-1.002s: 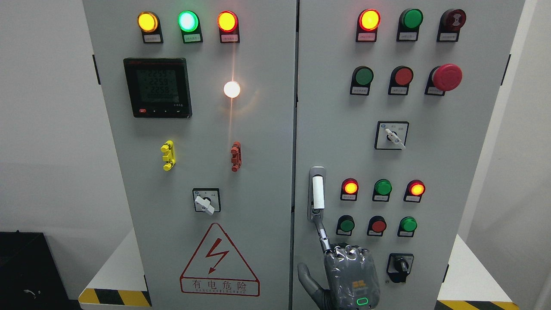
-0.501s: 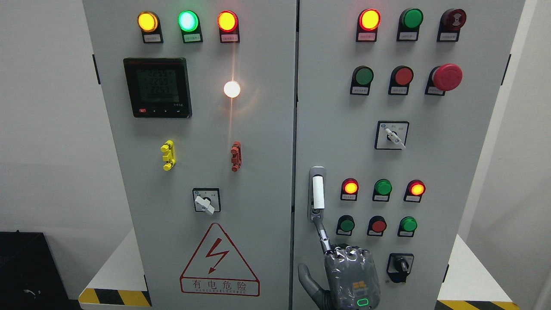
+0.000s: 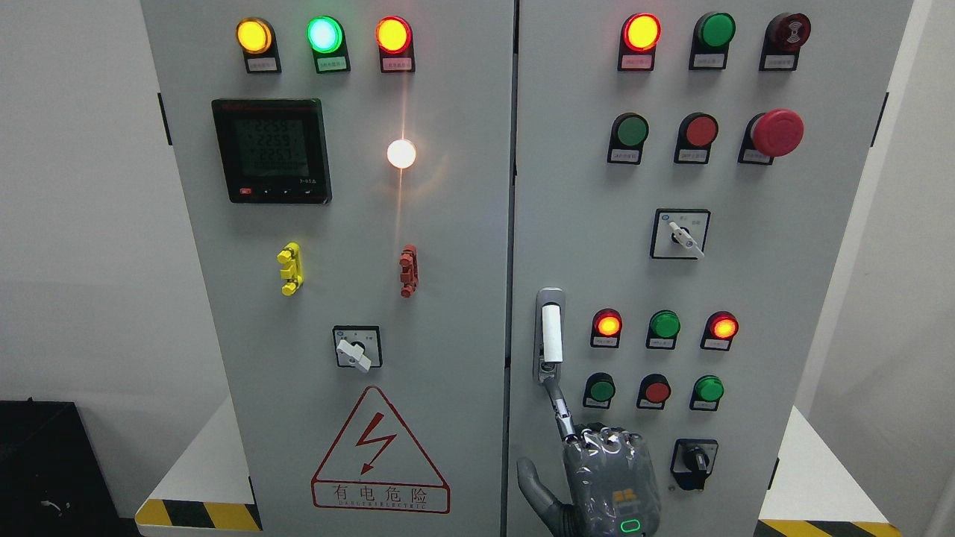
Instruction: Release door handle
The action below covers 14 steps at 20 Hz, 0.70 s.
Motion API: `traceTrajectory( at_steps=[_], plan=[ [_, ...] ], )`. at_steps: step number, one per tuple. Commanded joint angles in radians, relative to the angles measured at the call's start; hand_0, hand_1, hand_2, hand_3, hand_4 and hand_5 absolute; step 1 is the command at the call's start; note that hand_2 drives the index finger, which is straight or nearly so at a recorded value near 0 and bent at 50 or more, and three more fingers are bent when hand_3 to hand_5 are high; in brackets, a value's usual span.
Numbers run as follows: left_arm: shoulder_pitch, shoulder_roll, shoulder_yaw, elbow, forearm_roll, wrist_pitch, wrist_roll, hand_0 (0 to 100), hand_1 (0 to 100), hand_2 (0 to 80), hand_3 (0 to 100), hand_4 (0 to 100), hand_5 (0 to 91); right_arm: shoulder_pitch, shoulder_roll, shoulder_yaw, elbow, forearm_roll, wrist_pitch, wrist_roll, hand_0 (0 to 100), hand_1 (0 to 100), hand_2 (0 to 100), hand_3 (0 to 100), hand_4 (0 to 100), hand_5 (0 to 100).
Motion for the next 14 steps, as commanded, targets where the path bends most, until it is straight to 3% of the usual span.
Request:
traceTrajectory(
  at_steps=[1, 14],
  plan=[
    [0.017, 0.000, 0.000, 0.000, 0.000, -0.001, 0.000, 12, 56, 0.0, 0, 0, 0.0, 0.008, -0.005, 0.002, -0.084, -0.001, -0.003, -0.002, 41, 30, 24, 100, 100, 100],
    [0.017, 0.000, 0.000, 0.000, 0.000, -0.001, 0.000, 12, 56, 0.0, 0, 0, 0.0, 0.005, -0.005, 0.005, -0.104, -0.001, -0.004, -0.002, 41, 32, 25, 100, 100, 100]
  ],
)
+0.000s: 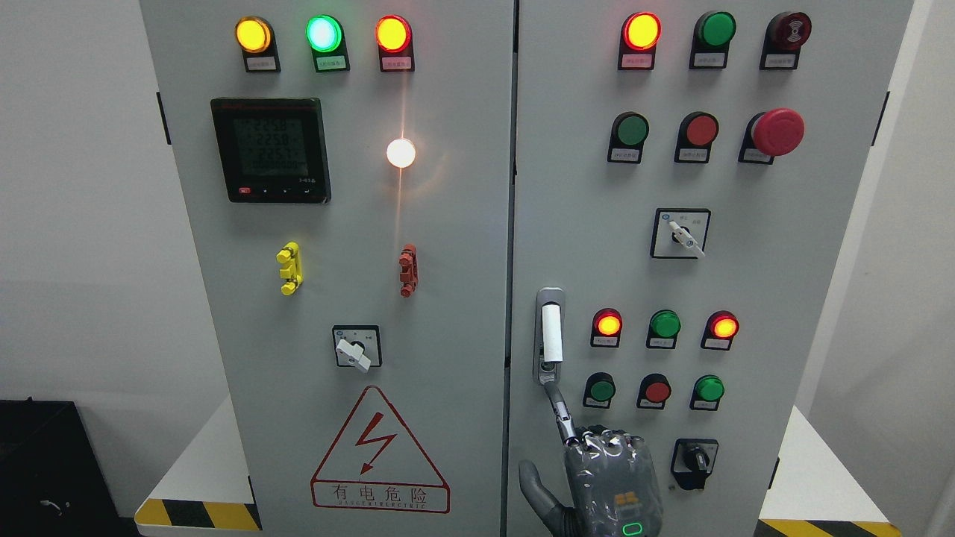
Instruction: Release door handle
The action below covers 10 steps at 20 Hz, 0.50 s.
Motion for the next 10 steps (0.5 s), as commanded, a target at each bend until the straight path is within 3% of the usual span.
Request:
traceTrajectory(
  at_steps=[1, 10],
  plan=[
    [0.017, 0.000, 0.000, 0.000, 0.000, -0.001, 0.000, 12, 56, 0.0, 0, 0, 0.0, 0.000, 0.000, 0.003, -0.071, 0.000, 0.000, -0.005, 41, 32, 25, 100, 100, 100],
    [0.017, 0.000, 0.000, 0.000, 0.000, -0.001, 0.000, 12, 56, 0.0, 0, 0, 0.0, 0.007, -0.001, 0.003, -0.103, -0.003, -0.005, -0.005, 42, 33, 30, 100, 100, 100]
  ],
)
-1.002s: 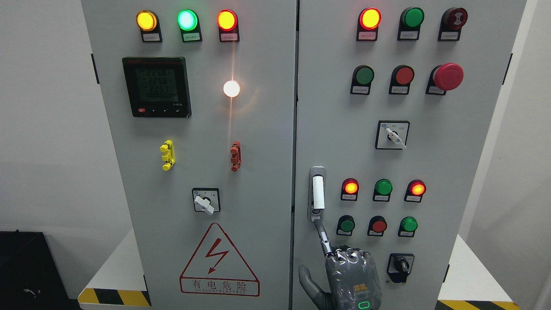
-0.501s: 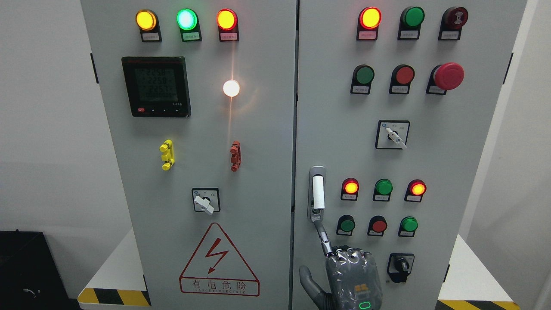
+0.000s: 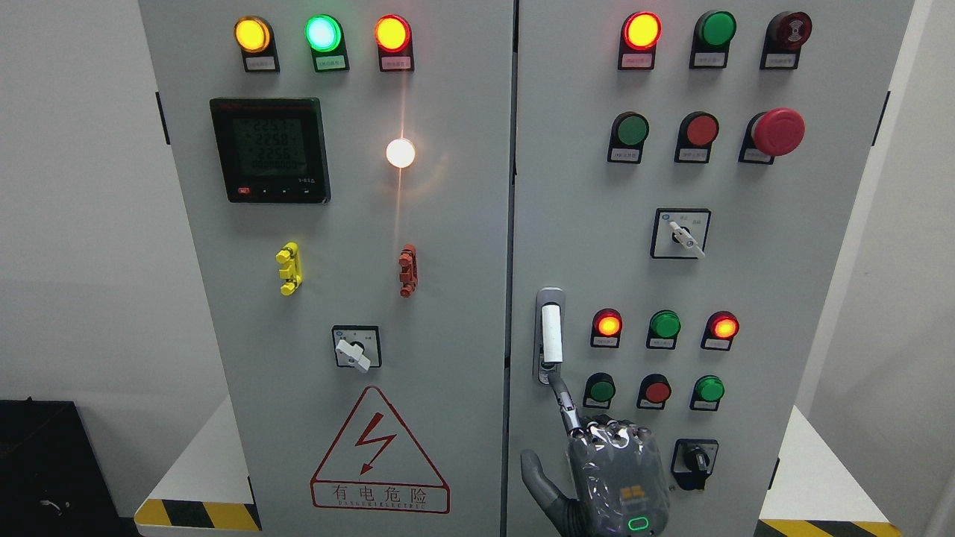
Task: Release door handle
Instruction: 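Move the right hand up onto the silver handle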
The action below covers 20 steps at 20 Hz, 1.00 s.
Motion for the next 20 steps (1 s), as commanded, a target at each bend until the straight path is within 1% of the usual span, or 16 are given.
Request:
traceTrajectory(
  at_steps=[1, 5, 7, 8, 9, 10, 13, 14, 15, 16, 18, 20],
  plan=[
    [0.017, 0.000, 0.000, 0.000, 0.001, 0.000, 0.000, 12, 56, 0.0, 0, 0, 0.0, 0.007, -0.001, 0.002, -0.056, -0.002, -0.005, -0.001, 42, 33, 32, 100, 100, 100],
    [0.017, 0.000, 0.000, 0.000, 0.000, 0.000, 0.000, 12, 56, 0.0, 0, 0, 0.0, 0.027, -0.001, 0.002, -0.097, -0.004, -0.012, 0.002, 45, 35, 41, 99, 97, 99],
    [0.017, 0.000, 0.000, 0.000, 0.000, 0.000, 0.000, 12, 56, 0.0, 0, 0, 0.0, 0.030, -0.001, 0.000, -0.112, -0.005, -0.015, 0.003, 47, 35, 44, 94, 93, 94],
    [0.017, 0.000, 0.000, 0.000, 0.000, 0.000, 0.000, 12, 56, 0.0, 0, 0, 0.0, 0.030, -0.001, 0.000, -0.119, -0.005, -0.015, 0.005, 48, 35, 46, 92, 89, 91],
    [0.017, 0.000, 0.000, 0.000, 0.000, 0.000, 0.000, 12, 56, 0.0, 0, 0, 0.0, 0.030, -0.001, 0.000, -0.126, -0.005, -0.015, 0.005, 49, 35, 47, 91, 88, 90],
    [0.017, 0.000, 0.000, 0.000, 0.000, 0.000, 0.000, 12, 56, 0.0, 0, 0, 0.0, 0.030, -0.001, 0.000, -0.131, -0.005, -0.017, 0.006, 51, 35, 50, 90, 87, 89],
    [0.017, 0.000, 0.000, 0.000, 0.000, 0.000, 0.000, 12, 56, 0.0, 0, 0, 0.0, 0.032, 0.001, 0.000, -0.155, -0.008, -0.017, 0.031, 55, 32, 62, 90, 86, 89],
    [0.017, 0.000, 0.000, 0.000, 0.000, 0.000, 0.000, 12, 56, 0.0, 0, 0, 0.0, 0.030, 0.001, 0.000, -0.157, -0.010, -0.017, 0.032, 54, 31, 67, 90, 86, 88],
    [0.017, 0.000, 0.000, 0.000, 0.001, 0.000, 0.000, 12, 56, 0.0, 0, 0, 0.0, 0.030, 0.002, 0.000, -0.159, -0.010, -0.017, 0.034, 54, 30, 69, 90, 85, 88],
    [0.017, 0.000, 0.000, 0.000, 0.000, 0.000, 0.000, 12, 56, 0.0, 0, 0, 0.0, 0.029, 0.004, 0.002, -0.165, -0.010, -0.022, 0.034, 54, 28, 72, 92, 85, 88],
    [0.017, 0.000, 0.000, 0.000, 0.000, 0.000, 0.000, 12, 56, 0.0, 0, 0, 0.0, 0.027, 0.007, 0.000, -0.169, -0.011, -0.049, 0.034, 53, 25, 79, 98, 89, 90],
    [0.017, 0.000, 0.000, 0.000, 0.000, 0.000, 0.000, 12, 56, 0.0, 0, 0, 0.0, 0.027, 0.009, 0.000, -0.174, -0.011, -0.063, 0.034, 52, 23, 90, 100, 96, 97]
  ],
)
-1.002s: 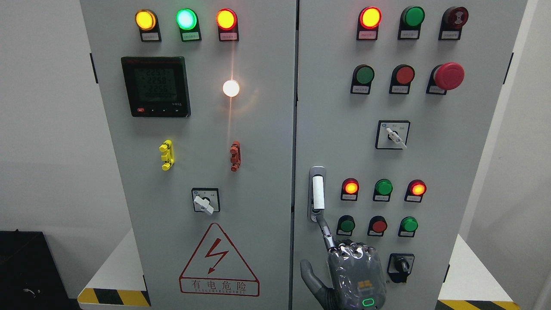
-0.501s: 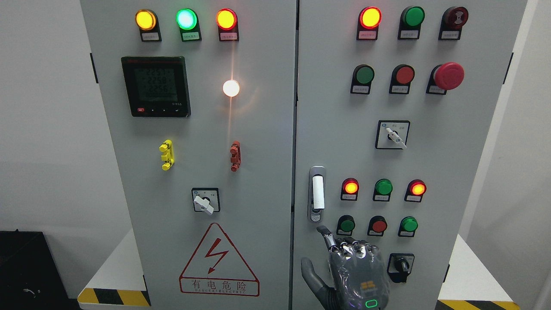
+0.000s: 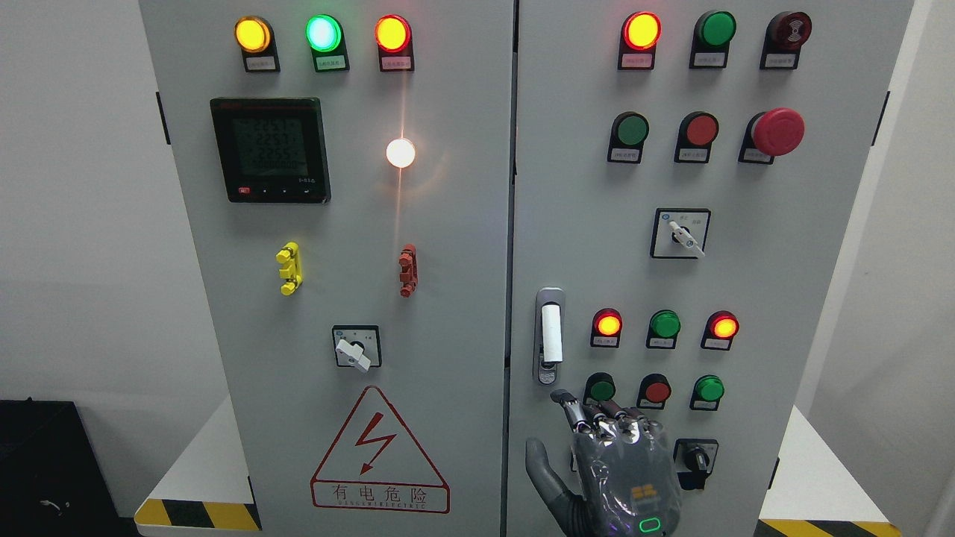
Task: Release door handle
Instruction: 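Move the right hand up onto the silver handle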
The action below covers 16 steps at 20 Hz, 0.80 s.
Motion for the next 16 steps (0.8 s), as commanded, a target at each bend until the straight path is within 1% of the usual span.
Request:
traceTrajectory(
  at_steps=[1, 2, 3, 5, 8, 11, 14, 16],
  plan=[
    [0.017, 0.000, 0.000, 0.000, 0.000, -0.001, 0.000, 12, 56, 0.0, 0, 0, 0.0, 0.000, 0.008, 0.000, -0.057, -0.004, -0.019, 0.003, 52, 23, 93, 100, 98, 99],
    [0.017, 0.000, 0.000, 0.000, 0.000, -0.001, 0.000, 12, 56, 0.0, 0, 0, 0.0, 0.000, 0.010, 0.000, -0.060, -0.004, -0.019, 0.008, 51, 22, 96, 100, 100, 100],
    [0.017, 0.000, 0.000, 0.000, 0.000, -0.001, 0.000, 12, 56, 0.0, 0, 0, 0.0, 0.000, 0.010, -0.003, -0.067, -0.004, -0.017, 0.032, 51, 22, 100, 100, 100, 100],
    [0.017, 0.000, 0.000, 0.000, 0.000, -0.001, 0.000, 12, 56, 0.0, 0, 0, 0.0, 0.001, 0.017, -0.005, -0.089, -0.004, -0.014, 0.080, 50, 21, 100, 100, 100, 100],
    [0.017, 0.000, 0.000, 0.000, 0.000, -0.001, 0.000, 12, 56, 0.0, 0, 0, 0.0, -0.008, 0.028, -0.002, -0.100, -0.004, -0.011, 0.118, 49, 20, 100, 100, 100, 100],
    [0.017, 0.000, 0.000, 0.000, 0.000, -0.001, 0.000, 12, 56, 0.0, 0, 0, 0.0, -0.023, 0.031, 0.001, -0.104, -0.004, -0.008, 0.122, 46, 20, 100, 100, 100, 100],
    [0.017, 0.000, 0.000, 0.000, 0.000, -0.001, 0.000, 12, 56, 0.0, 0, 0, 0.0, -0.039, 0.031, 0.001, -0.103, -0.002, -0.004, 0.140, 42, 26, 100, 100, 100, 100],
    [0.017, 0.000, 0.000, 0.000, 0.000, -0.001, 0.000, 12, 56, 0.0, 0, 0, 0.0, -0.046, 0.031, 0.001, -0.101, -0.002, 0.006, 0.142, 40, 28, 100, 100, 100, 100]
  ],
)
